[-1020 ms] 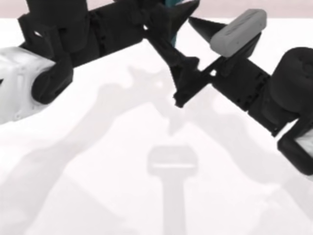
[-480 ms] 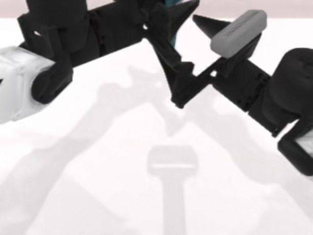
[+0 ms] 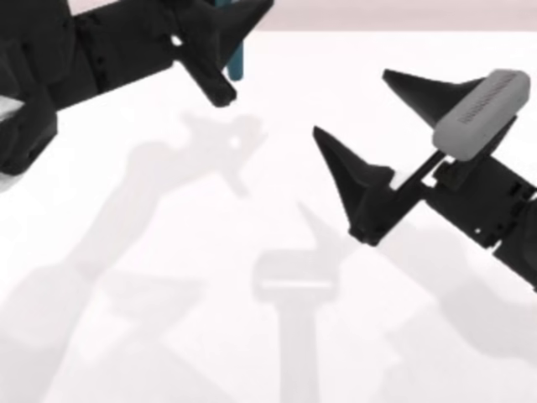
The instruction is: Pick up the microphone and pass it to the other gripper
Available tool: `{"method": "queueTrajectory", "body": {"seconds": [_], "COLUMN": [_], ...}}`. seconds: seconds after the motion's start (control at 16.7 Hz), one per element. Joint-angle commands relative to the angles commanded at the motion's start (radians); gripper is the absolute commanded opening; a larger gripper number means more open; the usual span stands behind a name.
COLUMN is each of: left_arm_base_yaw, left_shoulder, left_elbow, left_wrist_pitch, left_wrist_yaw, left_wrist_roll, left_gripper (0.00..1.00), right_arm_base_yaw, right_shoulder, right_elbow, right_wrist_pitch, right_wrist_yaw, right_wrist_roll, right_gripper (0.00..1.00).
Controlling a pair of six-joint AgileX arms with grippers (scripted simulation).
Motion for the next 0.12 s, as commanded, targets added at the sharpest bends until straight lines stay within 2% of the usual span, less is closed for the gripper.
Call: {"method": "queueTrajectory", "body": {"seconds": [0.12], "left_arm_base_yaw": [0.013], "left_shoulder": [-0.006], "left_elbow": [-0.006], "left_wrist_pitch": [-0.001], "left_wrist_yaw": [0.010], "left_wrist_roll": [0.000], "left_gripper": [0.00], "right_arm_base_yaw": [-0.002], "right_shoulder": [-0.017], "right_elbow": [-0.016], "right_wrist_pitch": [0.004], "right_wrist_yaw": [-0.004], "right_wrist_roll": [0.000], "right_gripper": [1.00]}}
